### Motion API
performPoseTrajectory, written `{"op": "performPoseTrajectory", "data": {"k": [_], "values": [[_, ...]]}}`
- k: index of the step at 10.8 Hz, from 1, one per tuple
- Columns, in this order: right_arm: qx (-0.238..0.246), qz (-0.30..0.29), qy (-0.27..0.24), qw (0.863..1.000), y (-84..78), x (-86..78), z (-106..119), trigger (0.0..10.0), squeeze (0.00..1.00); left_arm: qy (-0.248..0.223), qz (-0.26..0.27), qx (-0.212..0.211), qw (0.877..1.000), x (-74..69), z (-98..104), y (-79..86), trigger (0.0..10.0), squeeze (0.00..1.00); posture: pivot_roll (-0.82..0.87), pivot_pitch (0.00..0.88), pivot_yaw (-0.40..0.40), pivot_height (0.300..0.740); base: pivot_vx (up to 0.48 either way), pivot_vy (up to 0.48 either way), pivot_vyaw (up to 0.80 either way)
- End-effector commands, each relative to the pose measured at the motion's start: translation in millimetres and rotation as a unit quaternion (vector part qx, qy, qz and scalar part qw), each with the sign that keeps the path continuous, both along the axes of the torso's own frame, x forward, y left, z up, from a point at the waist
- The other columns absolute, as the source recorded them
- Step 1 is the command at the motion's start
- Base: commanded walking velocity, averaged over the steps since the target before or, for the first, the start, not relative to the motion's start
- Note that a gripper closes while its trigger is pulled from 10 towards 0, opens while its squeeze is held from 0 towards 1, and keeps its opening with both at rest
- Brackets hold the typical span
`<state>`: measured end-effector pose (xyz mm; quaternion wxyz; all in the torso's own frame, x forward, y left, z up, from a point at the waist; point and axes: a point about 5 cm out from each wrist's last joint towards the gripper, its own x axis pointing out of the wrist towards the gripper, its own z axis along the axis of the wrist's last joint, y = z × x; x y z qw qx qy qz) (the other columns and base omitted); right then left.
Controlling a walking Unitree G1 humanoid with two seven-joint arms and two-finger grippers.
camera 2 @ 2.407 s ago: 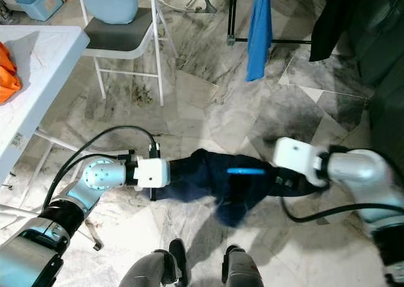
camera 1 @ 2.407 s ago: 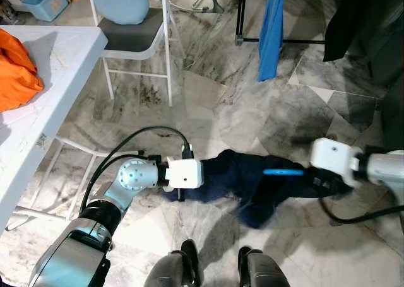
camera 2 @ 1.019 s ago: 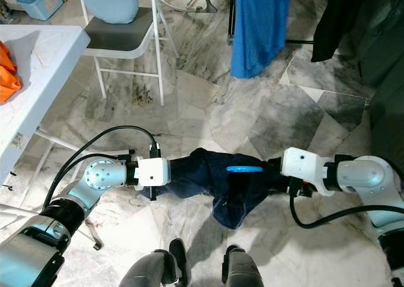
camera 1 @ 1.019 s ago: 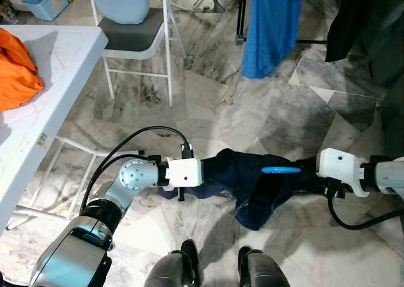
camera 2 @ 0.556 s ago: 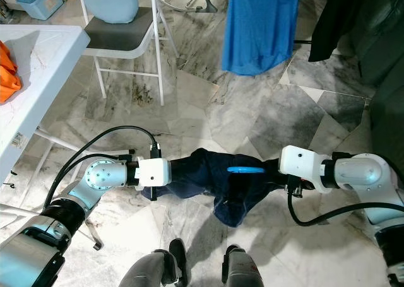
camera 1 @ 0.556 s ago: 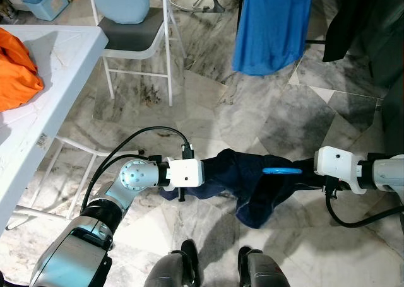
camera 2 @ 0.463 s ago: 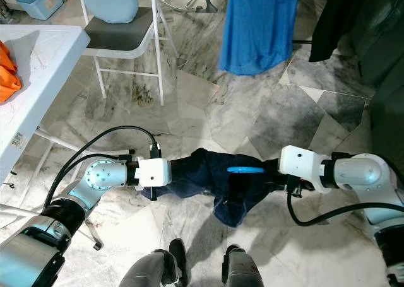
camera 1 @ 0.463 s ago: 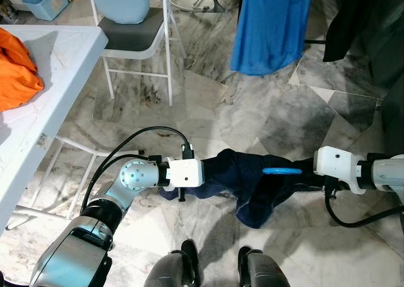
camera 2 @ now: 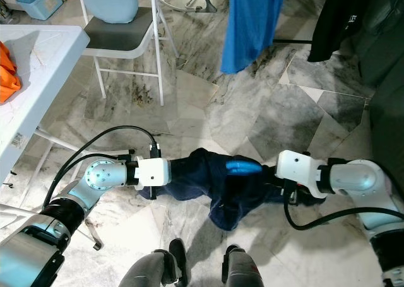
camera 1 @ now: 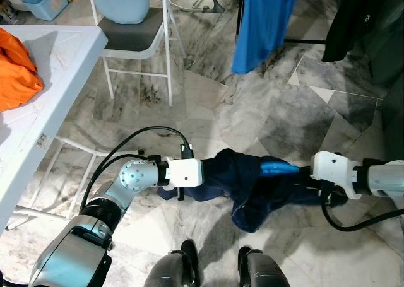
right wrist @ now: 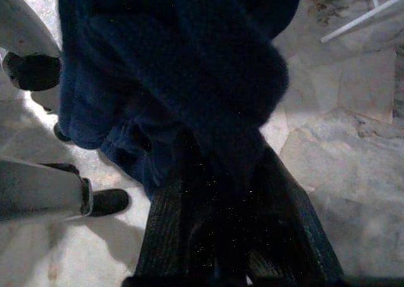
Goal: Hang hanger
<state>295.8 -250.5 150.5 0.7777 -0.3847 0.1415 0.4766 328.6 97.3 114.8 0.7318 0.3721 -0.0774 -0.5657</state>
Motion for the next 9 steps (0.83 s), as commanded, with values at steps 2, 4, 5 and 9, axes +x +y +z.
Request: {"op": "performPoseTrajectory", "data": {"k": [2,4,5,9], "values": [[0.048,-0.02,-0.018,0.998,8.5,1.4,0,0.0,0.0,-0.016,0.006,-0.002,1.0,0.8,1,2.0,0.0,0.0,-0.1,0.279,0.118,0.74,0.0,0.0,0.0],[0.085,-0.041,-0.043,0.995,16.5,2.9,-2,0.0,0.0,-0.046,0.047,-0.016,0.998,8.1,7,8.6,0.3,0.0,-0.09,0.278,0.115,0.74,0.0,0.0,0.0],[0.089,-0.062,-0.056,0.992,19.4,6.4,-3,0.0,0.0,-0.065,0.075,-0.033,0.995,12.5,12,12.4,1.5,0.0,-0.09,0.281,0.117,0.74,0.0,0.0,0.0],[0.072,-0.141,-0.051,0.986,18.6,12.3,-29,0.0,0.0,-0.064,0.179,-0.127,0.974,26.7,23,18.3,10.0,1.0,-0.09,0.281,0.119,0.74,0.0,0.0,0.0]]}}
